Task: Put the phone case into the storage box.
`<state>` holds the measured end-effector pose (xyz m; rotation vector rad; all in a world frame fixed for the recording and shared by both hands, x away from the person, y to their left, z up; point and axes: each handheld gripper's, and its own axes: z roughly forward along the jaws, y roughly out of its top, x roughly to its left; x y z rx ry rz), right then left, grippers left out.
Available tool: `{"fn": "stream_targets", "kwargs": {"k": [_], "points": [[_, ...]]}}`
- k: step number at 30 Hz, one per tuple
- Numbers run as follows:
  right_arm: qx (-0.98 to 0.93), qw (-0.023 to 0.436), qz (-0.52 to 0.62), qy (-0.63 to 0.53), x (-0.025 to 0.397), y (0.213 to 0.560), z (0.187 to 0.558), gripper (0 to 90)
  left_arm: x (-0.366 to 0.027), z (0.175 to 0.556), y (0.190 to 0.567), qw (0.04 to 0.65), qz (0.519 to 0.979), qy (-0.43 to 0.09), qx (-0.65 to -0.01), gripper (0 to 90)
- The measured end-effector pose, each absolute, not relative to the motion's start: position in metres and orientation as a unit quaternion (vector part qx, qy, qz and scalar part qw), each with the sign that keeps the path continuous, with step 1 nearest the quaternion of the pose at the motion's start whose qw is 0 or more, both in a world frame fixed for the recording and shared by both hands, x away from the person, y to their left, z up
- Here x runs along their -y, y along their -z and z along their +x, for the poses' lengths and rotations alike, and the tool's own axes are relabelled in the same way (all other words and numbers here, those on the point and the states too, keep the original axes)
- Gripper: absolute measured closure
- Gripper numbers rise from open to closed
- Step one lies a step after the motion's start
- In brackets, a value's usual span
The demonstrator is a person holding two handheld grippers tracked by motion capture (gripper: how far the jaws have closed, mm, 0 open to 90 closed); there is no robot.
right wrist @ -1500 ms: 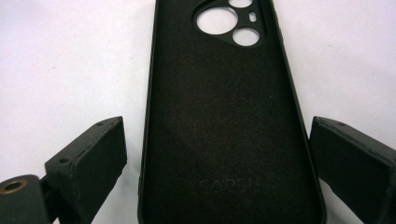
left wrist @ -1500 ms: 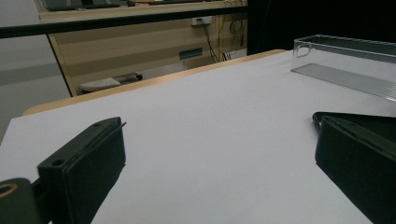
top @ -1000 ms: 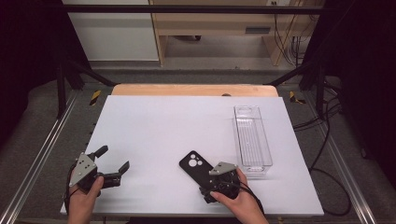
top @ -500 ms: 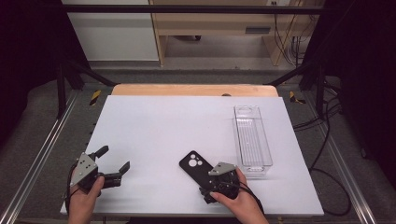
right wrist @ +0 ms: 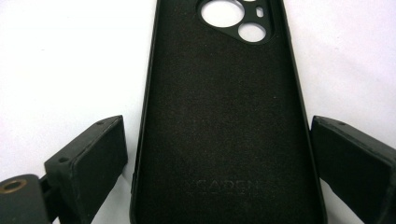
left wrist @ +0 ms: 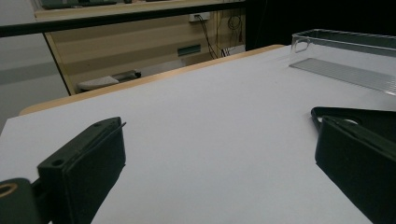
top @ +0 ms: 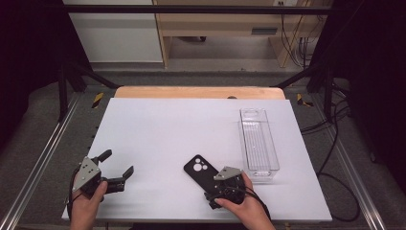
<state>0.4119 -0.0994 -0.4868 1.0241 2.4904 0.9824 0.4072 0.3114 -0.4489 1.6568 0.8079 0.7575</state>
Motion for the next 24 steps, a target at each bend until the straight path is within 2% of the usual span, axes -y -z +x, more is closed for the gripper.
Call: {"fn": "stream_targets", "kwargs": {"k": [24], "points": [[-0.862, 0.137, 0.356, -0.335, 0.0983, 0.486, 0.4124, 6.2, -0.3105, 0.4075, 0.4495, 0.541, 0.7, -0.318, -0.34, 1.8]]}}
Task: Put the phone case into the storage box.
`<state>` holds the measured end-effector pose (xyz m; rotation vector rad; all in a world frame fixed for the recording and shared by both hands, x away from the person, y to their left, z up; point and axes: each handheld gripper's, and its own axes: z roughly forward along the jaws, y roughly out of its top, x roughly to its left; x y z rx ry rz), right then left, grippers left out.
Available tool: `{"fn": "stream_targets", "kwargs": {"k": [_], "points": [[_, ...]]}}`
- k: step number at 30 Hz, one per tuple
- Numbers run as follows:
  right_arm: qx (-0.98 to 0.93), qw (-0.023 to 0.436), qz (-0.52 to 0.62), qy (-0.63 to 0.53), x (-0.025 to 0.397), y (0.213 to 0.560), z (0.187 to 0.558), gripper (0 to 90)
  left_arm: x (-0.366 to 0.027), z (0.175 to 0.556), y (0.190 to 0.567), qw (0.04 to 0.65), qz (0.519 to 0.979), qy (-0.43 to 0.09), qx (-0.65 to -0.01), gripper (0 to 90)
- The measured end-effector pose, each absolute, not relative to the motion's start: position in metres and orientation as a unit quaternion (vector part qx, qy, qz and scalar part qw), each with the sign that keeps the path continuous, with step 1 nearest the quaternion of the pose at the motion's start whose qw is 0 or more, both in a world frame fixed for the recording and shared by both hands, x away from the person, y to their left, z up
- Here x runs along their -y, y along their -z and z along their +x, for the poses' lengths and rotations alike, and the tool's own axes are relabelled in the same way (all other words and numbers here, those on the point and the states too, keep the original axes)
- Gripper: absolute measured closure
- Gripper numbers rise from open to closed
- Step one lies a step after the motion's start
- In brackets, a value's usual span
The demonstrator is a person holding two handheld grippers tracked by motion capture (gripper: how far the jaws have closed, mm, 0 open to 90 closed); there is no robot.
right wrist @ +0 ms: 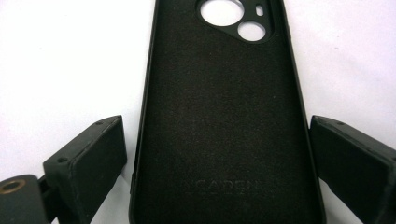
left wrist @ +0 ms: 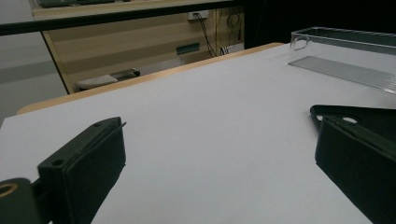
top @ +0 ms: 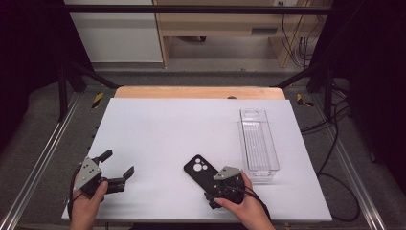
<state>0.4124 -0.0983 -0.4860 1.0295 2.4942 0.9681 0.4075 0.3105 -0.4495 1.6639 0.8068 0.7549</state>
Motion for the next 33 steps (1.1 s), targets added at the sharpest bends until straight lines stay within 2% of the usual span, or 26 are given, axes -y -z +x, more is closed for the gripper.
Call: {"fn": "stream_targets", "kwargs": {"k": [7, 12, 33], "points": [[-0.863, 0.137, 0.356, -0.331, 0.0983, 0.485, 0.4128, 7.9, -0.31, 0.4077, 0.4497, 0.54, 0.702, -0.317, -0.339, 1.9], [-0.863, 0.135, 0.358, -0.329, 0.1005, 0.4827, 0.4138, 13.2, -0.3097, 0.4079, 0.4498, 0.54, 0.703, -0.316, -0.337, 2.0], [-0.871, 0.154, 0.347, -0.312, 0.0949, 0.4776, 0.4122, 15.3, -0.3105, 0.4077, 0.4495, 0.542, 0.701, -0.315, -0.339, 2.1]]}}
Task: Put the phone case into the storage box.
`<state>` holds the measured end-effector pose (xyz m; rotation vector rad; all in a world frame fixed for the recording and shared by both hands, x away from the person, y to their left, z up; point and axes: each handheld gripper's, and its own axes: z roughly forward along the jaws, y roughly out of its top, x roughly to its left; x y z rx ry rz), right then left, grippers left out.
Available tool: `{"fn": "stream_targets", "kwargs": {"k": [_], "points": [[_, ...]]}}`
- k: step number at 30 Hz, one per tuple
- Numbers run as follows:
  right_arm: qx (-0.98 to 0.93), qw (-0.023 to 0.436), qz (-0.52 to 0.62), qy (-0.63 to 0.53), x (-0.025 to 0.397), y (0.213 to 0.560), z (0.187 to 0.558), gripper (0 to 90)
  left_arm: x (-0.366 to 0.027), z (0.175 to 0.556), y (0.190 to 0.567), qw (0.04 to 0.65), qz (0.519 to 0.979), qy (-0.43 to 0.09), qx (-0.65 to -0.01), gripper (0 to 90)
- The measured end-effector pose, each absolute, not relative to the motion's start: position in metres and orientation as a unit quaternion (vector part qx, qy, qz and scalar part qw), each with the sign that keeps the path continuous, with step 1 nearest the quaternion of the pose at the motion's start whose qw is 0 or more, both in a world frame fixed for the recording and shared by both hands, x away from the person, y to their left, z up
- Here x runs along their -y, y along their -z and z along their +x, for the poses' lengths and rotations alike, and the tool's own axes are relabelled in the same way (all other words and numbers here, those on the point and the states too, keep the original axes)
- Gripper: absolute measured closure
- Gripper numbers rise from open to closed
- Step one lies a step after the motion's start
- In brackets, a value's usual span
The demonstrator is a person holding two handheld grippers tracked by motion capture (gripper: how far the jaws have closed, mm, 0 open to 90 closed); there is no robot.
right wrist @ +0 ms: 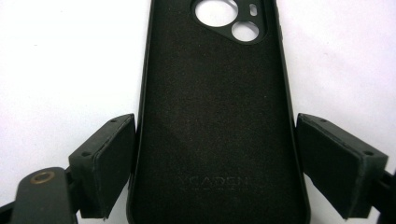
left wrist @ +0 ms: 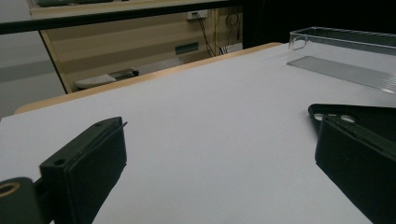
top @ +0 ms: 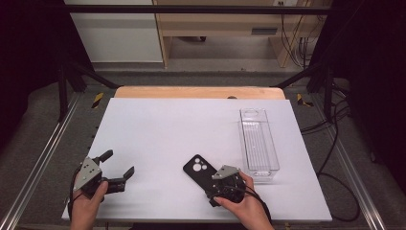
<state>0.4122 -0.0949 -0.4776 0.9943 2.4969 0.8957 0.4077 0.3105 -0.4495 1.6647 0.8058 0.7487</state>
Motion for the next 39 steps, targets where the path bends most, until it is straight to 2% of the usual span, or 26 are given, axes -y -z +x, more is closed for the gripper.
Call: {"fn": "stream_targets", "kwargs": {"k": [24, 32, 39], "points": [[-0.848, 0.209, 0.333, -0.355, 0.093, 0.458, 0.409, 15.7, -0.305, 0.407, 0.446, 0.554, 0.694, -0.309, -0.341, 2.1], [-0.812, 0.24, 0.344, -0.406, 0.091, 0.44, 0.425, 15.7, -0.287, 0.404, 0.429, 0.566, 0.699, -0.309, -0.308, 2.0], [-0.787, 0.25, 0.355, -0.438, 0.084, 0.425, 0.452, 15.6, -0.262, 0.427, 0.403, 0.574, 0.703, -0.304, -0.292, 2.0]]}}
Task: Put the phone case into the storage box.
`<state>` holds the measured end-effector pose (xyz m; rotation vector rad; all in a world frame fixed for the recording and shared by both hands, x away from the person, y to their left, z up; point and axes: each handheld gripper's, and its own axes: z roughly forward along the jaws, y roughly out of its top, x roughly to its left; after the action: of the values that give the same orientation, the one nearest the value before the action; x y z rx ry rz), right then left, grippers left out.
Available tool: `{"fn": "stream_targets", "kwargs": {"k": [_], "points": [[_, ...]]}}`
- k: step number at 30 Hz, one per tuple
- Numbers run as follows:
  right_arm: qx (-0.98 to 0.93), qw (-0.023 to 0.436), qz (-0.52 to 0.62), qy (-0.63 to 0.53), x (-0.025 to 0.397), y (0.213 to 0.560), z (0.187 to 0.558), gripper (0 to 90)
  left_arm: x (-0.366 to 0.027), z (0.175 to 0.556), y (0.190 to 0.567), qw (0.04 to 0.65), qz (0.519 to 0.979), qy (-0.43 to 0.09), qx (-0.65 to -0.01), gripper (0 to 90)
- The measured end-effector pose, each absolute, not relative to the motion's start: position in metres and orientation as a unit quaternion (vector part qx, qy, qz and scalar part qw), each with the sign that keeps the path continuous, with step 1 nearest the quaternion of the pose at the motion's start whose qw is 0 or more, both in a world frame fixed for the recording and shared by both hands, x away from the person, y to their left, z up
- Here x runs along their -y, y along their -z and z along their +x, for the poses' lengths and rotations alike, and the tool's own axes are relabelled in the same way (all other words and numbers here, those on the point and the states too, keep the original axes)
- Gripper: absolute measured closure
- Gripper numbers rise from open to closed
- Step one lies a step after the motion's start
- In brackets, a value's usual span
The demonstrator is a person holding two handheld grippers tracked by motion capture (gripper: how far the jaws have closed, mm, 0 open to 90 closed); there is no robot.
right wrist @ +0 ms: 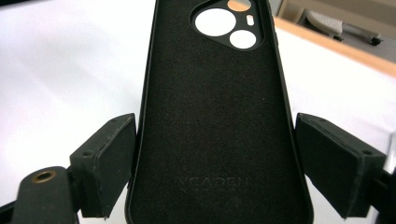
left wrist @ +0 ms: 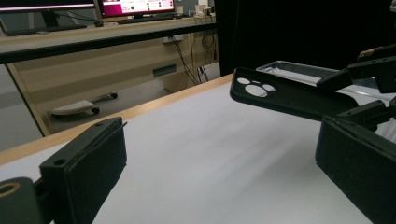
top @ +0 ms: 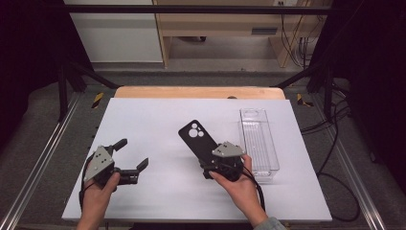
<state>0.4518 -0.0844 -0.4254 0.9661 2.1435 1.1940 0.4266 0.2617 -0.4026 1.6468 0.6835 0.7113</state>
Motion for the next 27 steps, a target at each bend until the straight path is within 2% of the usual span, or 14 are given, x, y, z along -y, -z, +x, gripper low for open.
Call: {"fn": "stream_targets", "kwargs": {"k": [4, 9, 17, 27], "points": [[-0.776, 0.249, 0.357, -0.455, 0.078, 0.425, 0.457, 15.5, -0.252, 0.441, 0.393, 0.573, 0.693, -0.317, -0.3, 2.3], [-0.768, 0.252, 0.356, -0.469, 0.078, 0.426, 0.452, 15.5, -0.248, 0.448, 0.395, 0.591, 0.676, -0.309, -0.313, 2.3], [-0.761, 0.26, 0.341, -0.486, 0.075, 0.421, 0.442, 15.4, -0.257, 0.436, 0.401, 0.589, 0.672, -0.301, -0.333, 2.4], [-0.752, 0.262, 0.34, -0.5, 0.076, 0.419, 0.436, 15.4, -0.241, 0.431, 0.407, 0.597, 0.684, -0.274, -0.318, 2.4]]}}
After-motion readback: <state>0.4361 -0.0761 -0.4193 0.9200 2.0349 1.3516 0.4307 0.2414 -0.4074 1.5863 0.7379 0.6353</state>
